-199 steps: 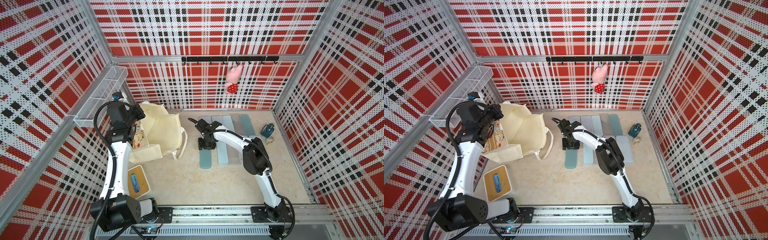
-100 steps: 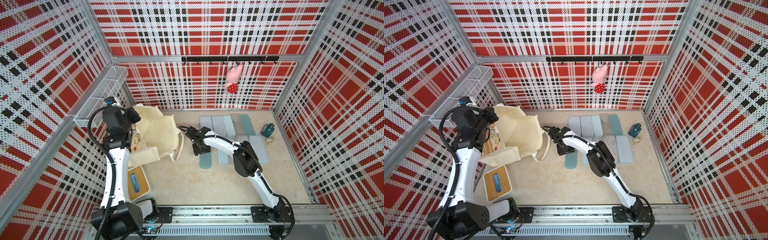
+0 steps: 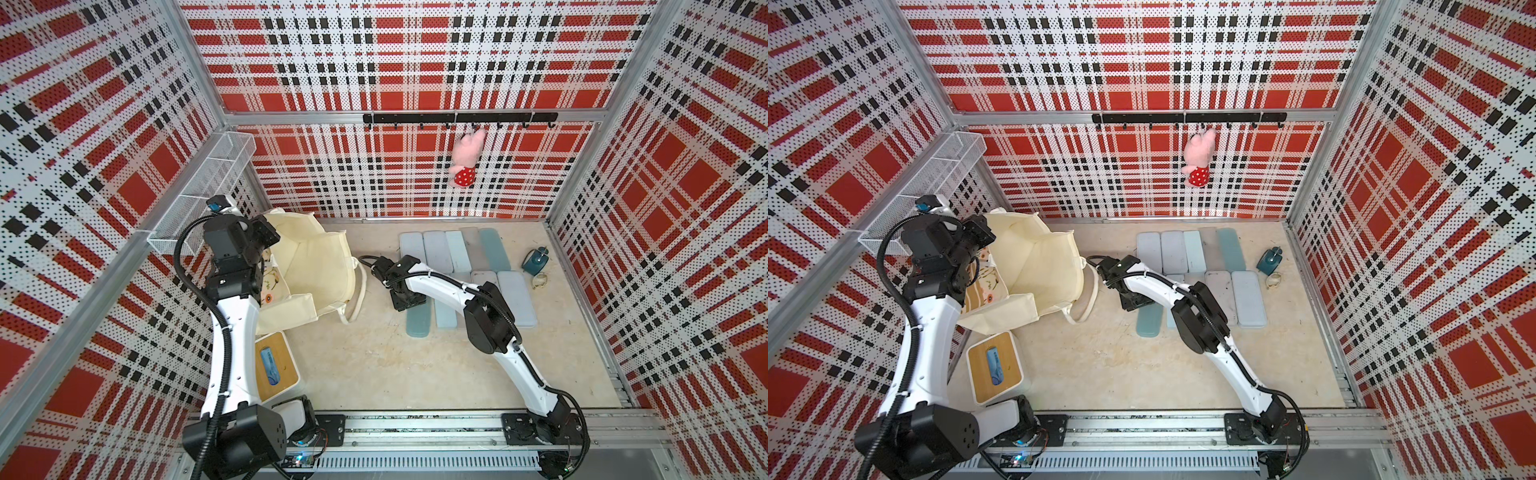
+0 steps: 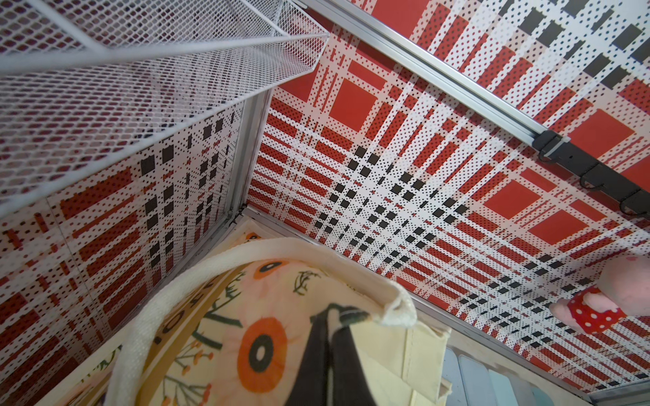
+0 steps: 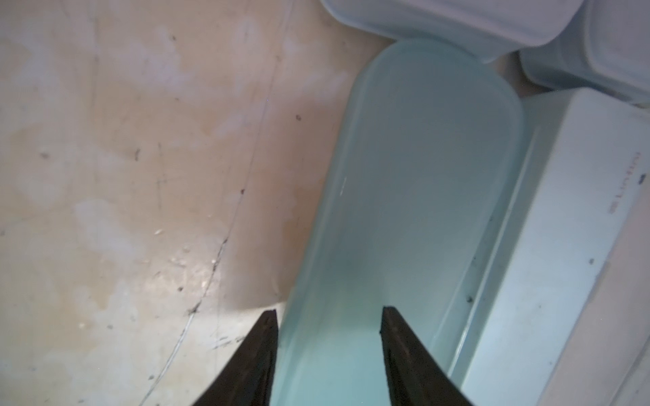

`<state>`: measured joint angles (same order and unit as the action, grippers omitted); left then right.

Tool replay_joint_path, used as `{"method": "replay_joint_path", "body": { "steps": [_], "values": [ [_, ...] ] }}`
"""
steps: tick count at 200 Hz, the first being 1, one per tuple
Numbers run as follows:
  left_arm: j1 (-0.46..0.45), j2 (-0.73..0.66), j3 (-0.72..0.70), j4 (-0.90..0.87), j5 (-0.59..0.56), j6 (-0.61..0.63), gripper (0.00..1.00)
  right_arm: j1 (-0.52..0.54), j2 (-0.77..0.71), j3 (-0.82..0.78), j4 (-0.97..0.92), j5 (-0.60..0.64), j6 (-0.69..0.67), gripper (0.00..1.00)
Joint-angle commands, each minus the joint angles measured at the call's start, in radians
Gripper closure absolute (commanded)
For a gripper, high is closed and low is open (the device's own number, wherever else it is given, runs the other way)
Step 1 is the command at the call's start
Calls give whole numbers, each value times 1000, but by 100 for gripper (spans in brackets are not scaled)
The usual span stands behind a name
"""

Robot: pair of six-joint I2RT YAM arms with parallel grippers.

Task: Take out the pencil case from the canvas bag
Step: Place the pencil case at the center of the board.

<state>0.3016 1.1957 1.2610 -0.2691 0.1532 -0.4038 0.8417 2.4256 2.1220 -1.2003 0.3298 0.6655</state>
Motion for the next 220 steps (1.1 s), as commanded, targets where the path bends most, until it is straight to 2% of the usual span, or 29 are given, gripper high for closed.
{"method": "replay_joint_path", "body": {
  "steps": [1,79,113,150,175,209,220],
  "values": [
    [10,-26,-2,68,16,-12,100,-16,-7,-47,2,26,-21,51],
    [2,-19,5,82,51,-23,100,-21,-38,-61,7,63,-78,54],
    [-29,-13,28,81,62,-25,100,-21,-160,-97,104,12,-65,52],
    [-89,-12,90,76,38,-77,100,-21,-501,-423,515,-45,-51,50],
    [-174,-7,142,79,-26,-134,100,-30,-692,-622,728,-42,-12,52],
    [-359,5,205,109,-175,-182,100,-75,-928,-899,1025,-116,66,51],
    [-415,13,223,125,-226,-196,100,-103,-1009,-1009,1163,-196,92,47]
  ]
}}
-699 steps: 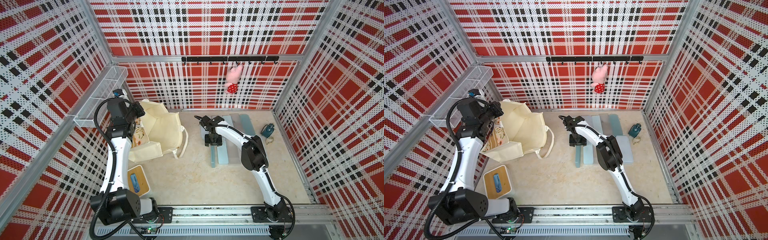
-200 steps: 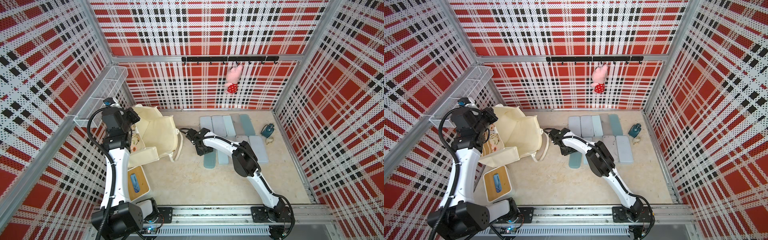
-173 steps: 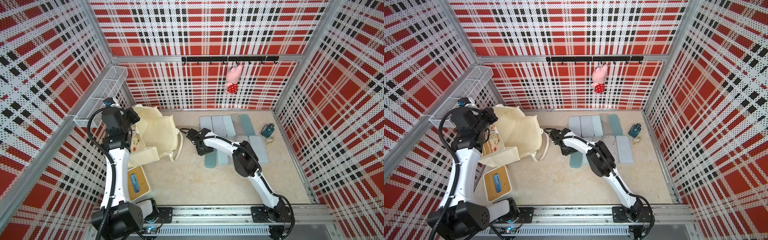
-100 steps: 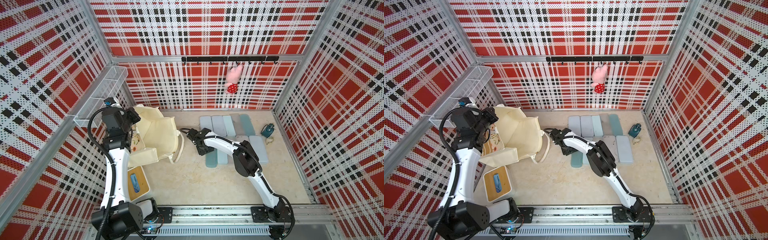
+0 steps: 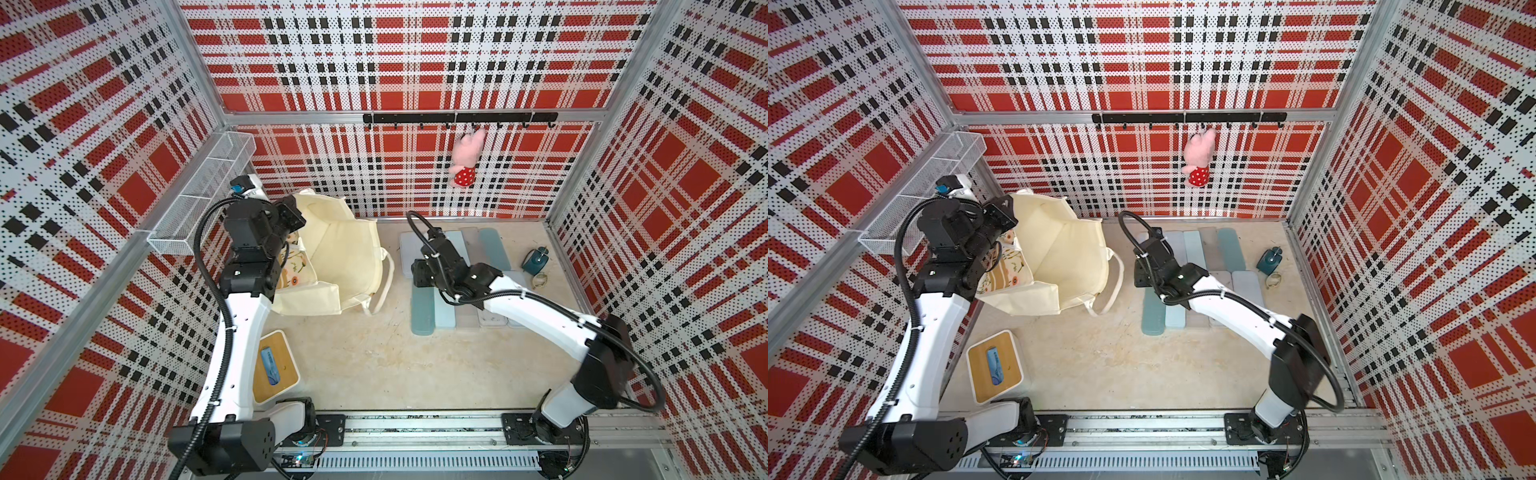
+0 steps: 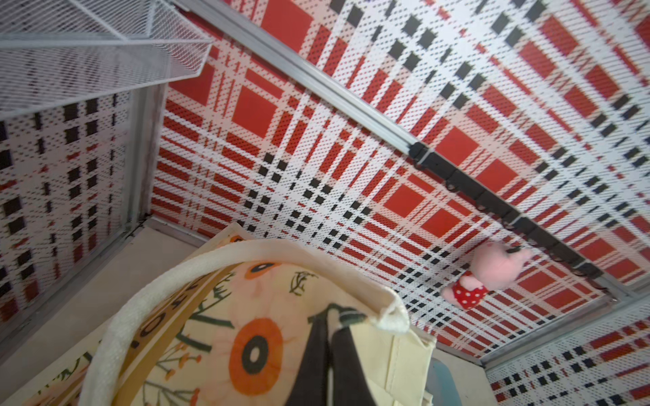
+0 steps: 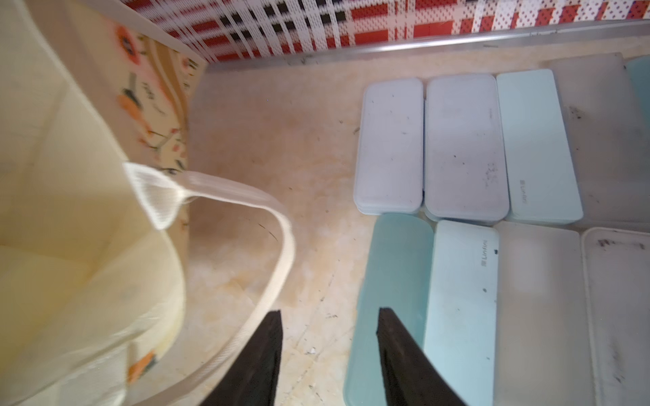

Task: Take out the pencil case from the canvas bag
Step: Place the pencil case at the center of the board, then place the canvas bag at the center of the board.

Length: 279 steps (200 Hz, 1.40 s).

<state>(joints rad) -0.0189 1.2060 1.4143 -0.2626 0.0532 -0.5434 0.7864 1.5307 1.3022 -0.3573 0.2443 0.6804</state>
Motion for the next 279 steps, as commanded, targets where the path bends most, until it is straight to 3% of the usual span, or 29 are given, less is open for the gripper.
{"method": "replay_joint_path", "body": {
  "steps": [1,23,40,66,89,156,206,236,279],
  "values": [
    [-102,3,71,120,-131,-58,100,-51,-120,-199,330,-115,82,46],
    [-216,30,107,151,-246,-91,100,-111,-245,-370,543,-207,161,35],
    [-316,57,139,163,-342,-97,100,-128,-325,-462,636,-198,195,27],
    [-413,99,183,187,-458,-99,100,-130,-419,-533,664,-151,210,24],
    [-465,128,206,223,-495,-96,100,-130,-473,-583,679,-128,220,21],
    [-545,168,256,258,-519,-92,100,-139,-362,-519,594,-142,227,21],
    [-555,153,244,265,-520,-102,100,-161,-222,-458,683,-265,250,22],
    [-557,140,235,268,-524,-104,100,-162,-140,-442,764,-328,296,31],
    [-552,132,212,275,-531,-102,100,-162,-82,-413,827,-362,316,64]
  ]
}}
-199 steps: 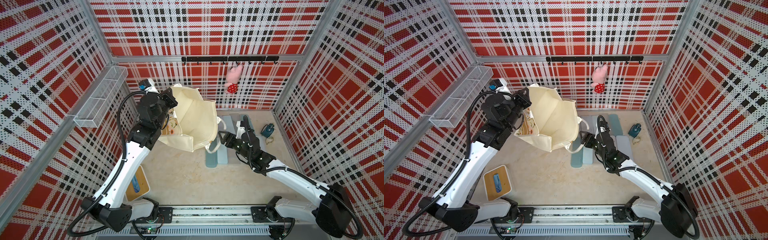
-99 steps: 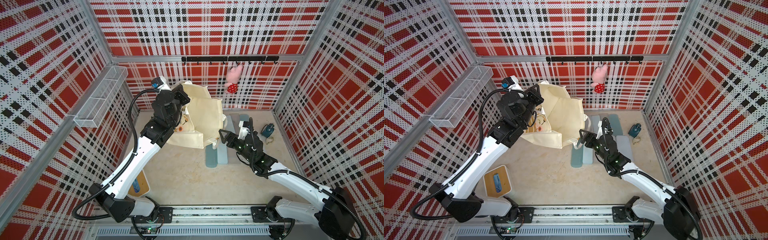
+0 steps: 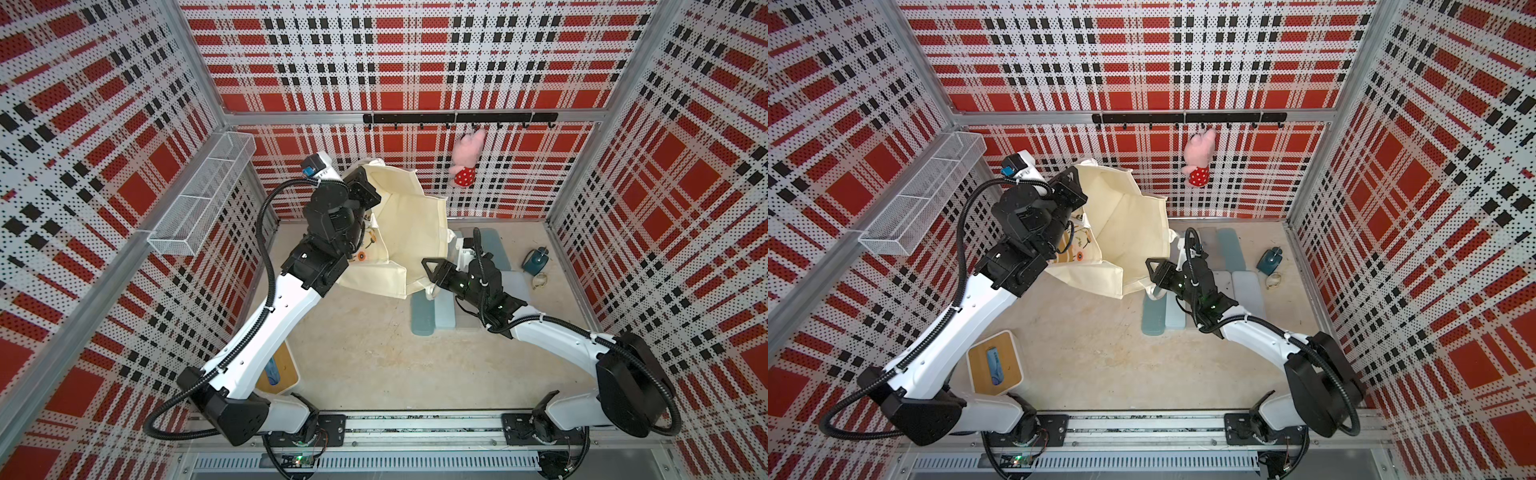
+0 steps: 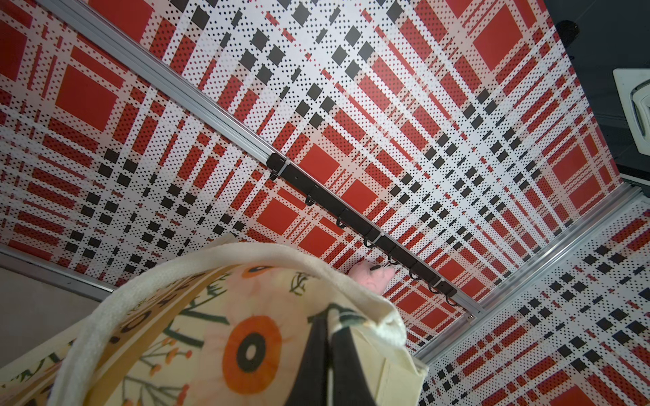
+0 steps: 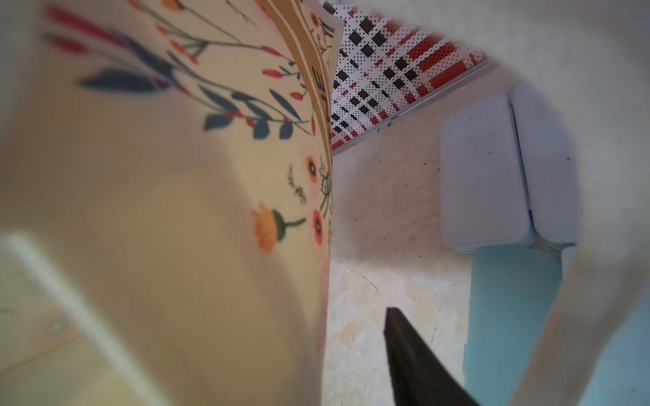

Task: Take out the pencil case from the canvas bag
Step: Place the canvas bag at the center of the board.

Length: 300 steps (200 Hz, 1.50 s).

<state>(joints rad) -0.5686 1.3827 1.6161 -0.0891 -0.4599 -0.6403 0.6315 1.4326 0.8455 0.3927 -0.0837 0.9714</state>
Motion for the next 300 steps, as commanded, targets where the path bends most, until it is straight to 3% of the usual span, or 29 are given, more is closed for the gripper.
{"method": "replay_joint_path", "body": {
  "steps": [1,52,112,173,215,300],
  "values": [
    [-3,-45,10,101,-18,-5,100,-7,17,46,76,-34,25,65],
    [54,-74,-16,66,4,-16,100,-7,26,172,-34,-18,-54,100],
    [220,-164,-143,-11,88,-64,100,-7,109,462,-286,-31,-206,100],
    [397,-200,-276,-48,213,-90,100,-9,359,908,-571,-96,-332,100],
    [458,-177,-344,-28,297,-101,100,-25,509,1131,-650,-117,-356,100],
    [523,-144,-376,-80,357,-153,100,-57,686,1379,-808,-223,-289,100]
  ]
}}
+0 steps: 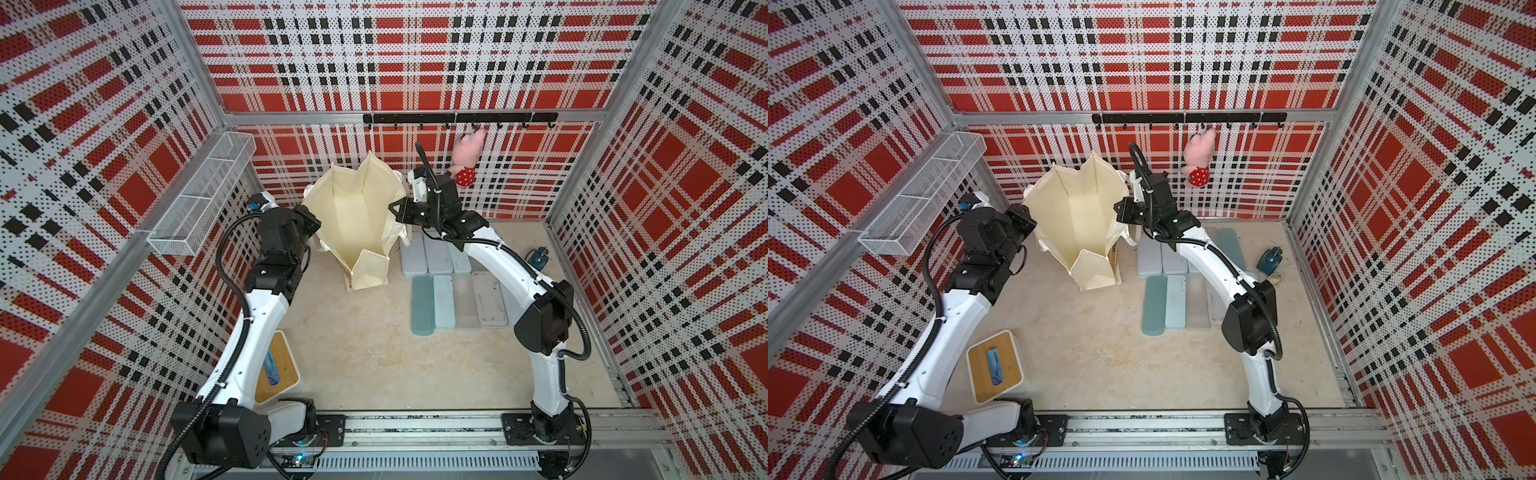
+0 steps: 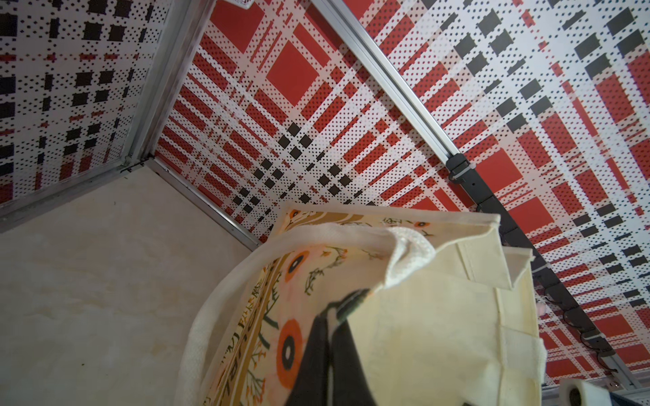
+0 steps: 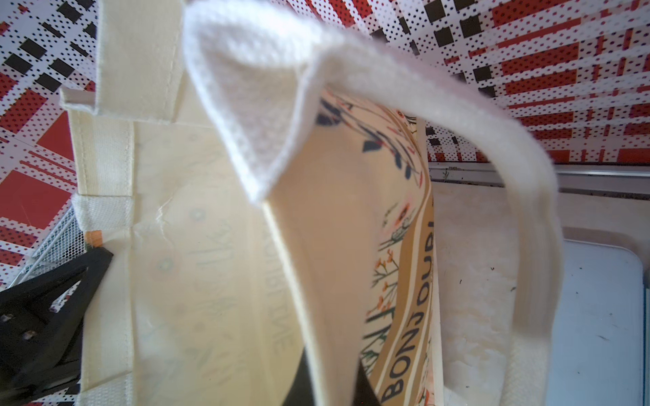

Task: Take out the pencil case from the canvas bag
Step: Place the canvas bag at the center of the board.

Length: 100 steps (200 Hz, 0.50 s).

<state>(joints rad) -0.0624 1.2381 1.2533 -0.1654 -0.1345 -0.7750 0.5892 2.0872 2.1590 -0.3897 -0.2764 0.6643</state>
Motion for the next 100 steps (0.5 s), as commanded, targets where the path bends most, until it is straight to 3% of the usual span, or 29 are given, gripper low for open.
{"method": "replay_joint_path", "body": {
  "steps": [1,63,100],
  "values": [
    [17,0,-14,-4,32,-20,100,-15,32,68,-27,-32,19,100],
    [54,72,-15,-8,92,-3,100,-39,123,88,-34,-154,96,90],
    [74,124,-17,29,151,12,65,-44,171,104,30,-216,139,77]
  ]
}}
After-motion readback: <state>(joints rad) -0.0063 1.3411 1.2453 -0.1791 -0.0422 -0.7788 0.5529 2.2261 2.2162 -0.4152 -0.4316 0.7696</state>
